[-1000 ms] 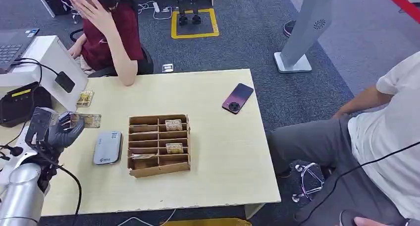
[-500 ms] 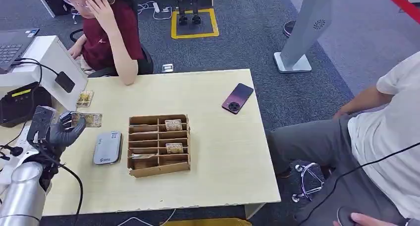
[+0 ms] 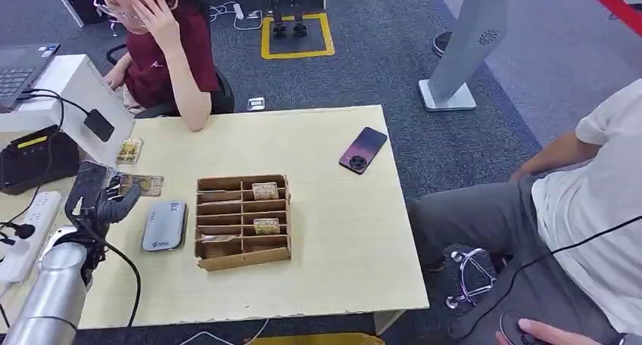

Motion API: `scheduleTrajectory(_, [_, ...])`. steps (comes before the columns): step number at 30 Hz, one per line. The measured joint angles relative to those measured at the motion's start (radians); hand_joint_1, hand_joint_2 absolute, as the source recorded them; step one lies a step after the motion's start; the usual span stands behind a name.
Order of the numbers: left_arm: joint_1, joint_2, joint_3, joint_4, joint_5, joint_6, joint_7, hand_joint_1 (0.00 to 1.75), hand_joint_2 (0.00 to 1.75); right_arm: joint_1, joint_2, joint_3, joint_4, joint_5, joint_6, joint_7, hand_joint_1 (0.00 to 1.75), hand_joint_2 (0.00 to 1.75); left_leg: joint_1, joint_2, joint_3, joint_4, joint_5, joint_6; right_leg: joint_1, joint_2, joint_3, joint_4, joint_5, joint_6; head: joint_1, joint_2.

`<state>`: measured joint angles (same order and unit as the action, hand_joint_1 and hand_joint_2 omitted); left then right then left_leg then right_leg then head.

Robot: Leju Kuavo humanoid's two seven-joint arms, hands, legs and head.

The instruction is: Pass the card to the sensor for recognition and then transmit it.

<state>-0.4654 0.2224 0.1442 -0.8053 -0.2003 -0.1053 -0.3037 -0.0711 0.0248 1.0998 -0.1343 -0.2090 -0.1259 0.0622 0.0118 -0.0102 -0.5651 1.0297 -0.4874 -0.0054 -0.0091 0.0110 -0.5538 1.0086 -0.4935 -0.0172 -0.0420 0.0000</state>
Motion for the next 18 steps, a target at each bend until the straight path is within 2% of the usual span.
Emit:
scheduleTrajectory(10, [0.004,-0.053,-0.04,0.082,-0.06,0.025,-0.014,1.75,1.75,-0.001,0.001,0.014,0.0,-0.011,-0.005,-0.003,0.0,0.0,0.0,0.0,0.0,0.0,0.0,0.0,0.0,0.0,0.0,0.0,0.0,0.0,0.0,0.0])
scheduleTrajectory(18, [0.005,-0.068,-0.045,0.121,-0.069,0.037,-0.017,1.75,1.75,-0.001,0.002,0.018,0.002,-0.011,-0.004,-0.003,0.0,0.0,0.0,0.0,0.0,0.0,0.0,0.0,0.0,0.0,0.0,0.0,0.0,0.0,0.0,0.0])
